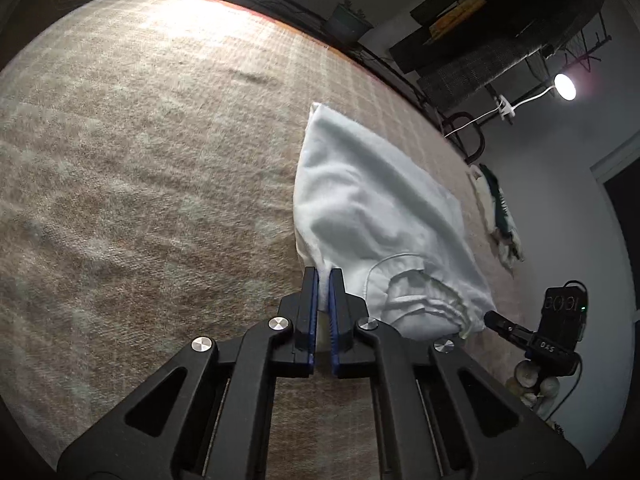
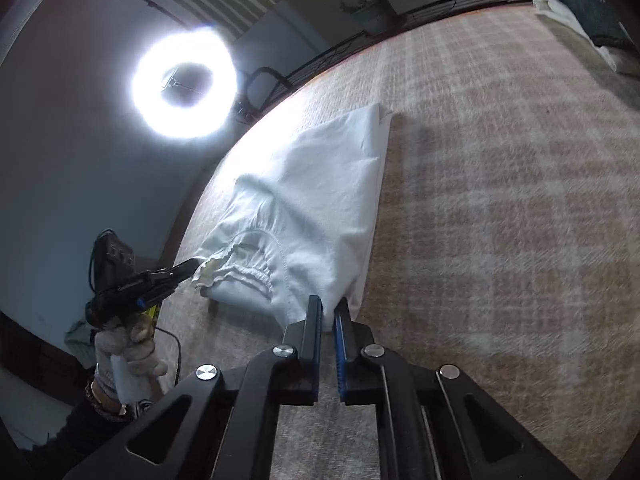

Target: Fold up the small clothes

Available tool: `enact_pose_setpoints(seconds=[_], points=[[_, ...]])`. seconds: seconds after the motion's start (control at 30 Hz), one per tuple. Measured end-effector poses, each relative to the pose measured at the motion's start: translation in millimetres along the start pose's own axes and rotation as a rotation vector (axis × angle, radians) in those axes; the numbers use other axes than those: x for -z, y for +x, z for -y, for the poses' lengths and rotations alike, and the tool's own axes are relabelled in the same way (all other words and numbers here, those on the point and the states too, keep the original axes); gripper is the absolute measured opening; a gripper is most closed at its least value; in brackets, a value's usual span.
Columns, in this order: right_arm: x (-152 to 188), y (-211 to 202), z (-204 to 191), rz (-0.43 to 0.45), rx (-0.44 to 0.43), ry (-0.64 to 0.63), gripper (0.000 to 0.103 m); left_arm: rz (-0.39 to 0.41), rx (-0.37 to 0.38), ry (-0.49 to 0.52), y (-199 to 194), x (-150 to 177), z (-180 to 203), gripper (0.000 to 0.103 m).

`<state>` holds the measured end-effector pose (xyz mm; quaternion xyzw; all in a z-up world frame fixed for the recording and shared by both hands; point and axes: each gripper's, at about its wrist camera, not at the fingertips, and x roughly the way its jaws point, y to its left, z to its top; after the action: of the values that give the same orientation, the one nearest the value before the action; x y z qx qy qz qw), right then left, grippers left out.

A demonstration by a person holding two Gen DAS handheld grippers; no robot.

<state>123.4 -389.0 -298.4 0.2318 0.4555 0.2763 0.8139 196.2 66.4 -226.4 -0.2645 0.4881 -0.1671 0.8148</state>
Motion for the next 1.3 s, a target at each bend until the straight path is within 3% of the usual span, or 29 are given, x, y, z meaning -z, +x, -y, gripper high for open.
enact_pose_setpoints(seconds=[0.1, 0.23, 0.3, 0.37, 0.43, 0.53, 0.63, 0.73, 0.77, 0.8, 0.83, 0.93, 1.03, 1.1, 1.13, 1.3], points=[[-5, -7, 0, 0.034, -0.034, 0.017, 0.002, 0.012, 0.046, -0.047, -11, -3, 0, 0.002], [-12, -23, 2, 0.090, -0.150, 0.086, 0.002, 0.007, 0.087, -0.058, -23, 2, 1, 0.002], [-11, -26, 8, 0.098, -0.205, 0.125, 0.002, -0.026, 0.000, -0.012, -14, 12, -2, 0.002], [-8, -19, 13, 0.066, -0.158, 0.135, 0.002, -0.041, -0.084, 0.030, -4, 21, -3, 0.002], [-2, -8, 17, 0.023, -0.121, 0.134, 0.002, -0.045, -0.119, 0.058, 1, 25, -3, 0.002], [1, -2, 12, -0.006, -0.087, 0.105, 0.002, -0.005, -0.179, 0.127, -4, 24, 7, 0.002], [-1, -6, 6, 0.007, -0.109, 0.098, 0.003, 0.040, -0.251, 0.228, -11, 23, 21, 0.003], [-2, -9, 0, -0.029, -0.087, 0.042, 0.008, 0.084, -0.289, 0.280, -20, 20, 27, 0.008], [-1, -8, -5, -0.053, -0.068, 0.016, 0.009, 0.101, -0.289, 0.289, -23, 20, 30, 0.008], [0, -12, -11, -0.047, -0.001, -0.015, 0.026, 0.110, -0.285, 0.298, -25, 19, 33, 0.008], [0, -20, -11, -0.034, 0.023, -0.026, 0.032, 0.117, -0.278, 0.309, -26, 18, 37, 0.008], [-11, -32, -18, 0.048, 0.031, -0.047, 0.032, 0.132, -0.269, 0.355, -21, 16, 53, 0.008], [-33, -30, -7, 0.109, -0.029, 0.009, 0.037, 0.115, -0.228, 0.324, -8, 3, 58, 0.011], [-47, -23, 2, 0.126, -0.067, 0.046, 0.039, 0.108, -0.206, 0.297, 0, -9, 54, 0.040], [-53, -19, 6, 0.130, -0.071, 0.056, 0.039, 0.100, -0.182, 0.277, 4, -17, 50, 0.046], [-84, 12, 32, 0.126, -0.114, 0.161, 0.039, 0.080, -0.097, 0.116, 31, -63, 16, 0.048]])
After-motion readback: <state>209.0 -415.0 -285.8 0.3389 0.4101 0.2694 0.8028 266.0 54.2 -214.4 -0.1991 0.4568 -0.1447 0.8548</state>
